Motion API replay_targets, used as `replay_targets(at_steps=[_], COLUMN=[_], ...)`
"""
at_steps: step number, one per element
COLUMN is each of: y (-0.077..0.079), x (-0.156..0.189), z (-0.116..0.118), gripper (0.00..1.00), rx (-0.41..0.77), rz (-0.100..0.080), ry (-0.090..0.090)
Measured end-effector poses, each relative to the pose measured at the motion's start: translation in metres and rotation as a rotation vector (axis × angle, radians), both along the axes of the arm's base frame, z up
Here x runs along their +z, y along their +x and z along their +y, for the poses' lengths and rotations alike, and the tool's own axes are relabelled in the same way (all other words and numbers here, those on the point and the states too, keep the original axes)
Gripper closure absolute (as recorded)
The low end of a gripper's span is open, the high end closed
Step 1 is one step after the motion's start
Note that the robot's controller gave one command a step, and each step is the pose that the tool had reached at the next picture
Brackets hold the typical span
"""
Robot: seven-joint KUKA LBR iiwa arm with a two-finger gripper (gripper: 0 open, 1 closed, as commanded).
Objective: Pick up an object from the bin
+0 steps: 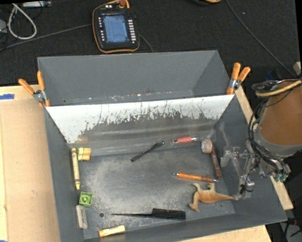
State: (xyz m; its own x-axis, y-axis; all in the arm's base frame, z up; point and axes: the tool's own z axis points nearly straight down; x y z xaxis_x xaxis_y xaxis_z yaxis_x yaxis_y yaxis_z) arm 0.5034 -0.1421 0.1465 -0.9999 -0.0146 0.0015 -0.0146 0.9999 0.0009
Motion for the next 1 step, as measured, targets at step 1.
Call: replay_targets(at_steps=[1], y=[-0.0105], x=[0.0046], z=[0.0504], gripper=[0.00], rx=[0.435], rz=[0.002], ry=[0.003])
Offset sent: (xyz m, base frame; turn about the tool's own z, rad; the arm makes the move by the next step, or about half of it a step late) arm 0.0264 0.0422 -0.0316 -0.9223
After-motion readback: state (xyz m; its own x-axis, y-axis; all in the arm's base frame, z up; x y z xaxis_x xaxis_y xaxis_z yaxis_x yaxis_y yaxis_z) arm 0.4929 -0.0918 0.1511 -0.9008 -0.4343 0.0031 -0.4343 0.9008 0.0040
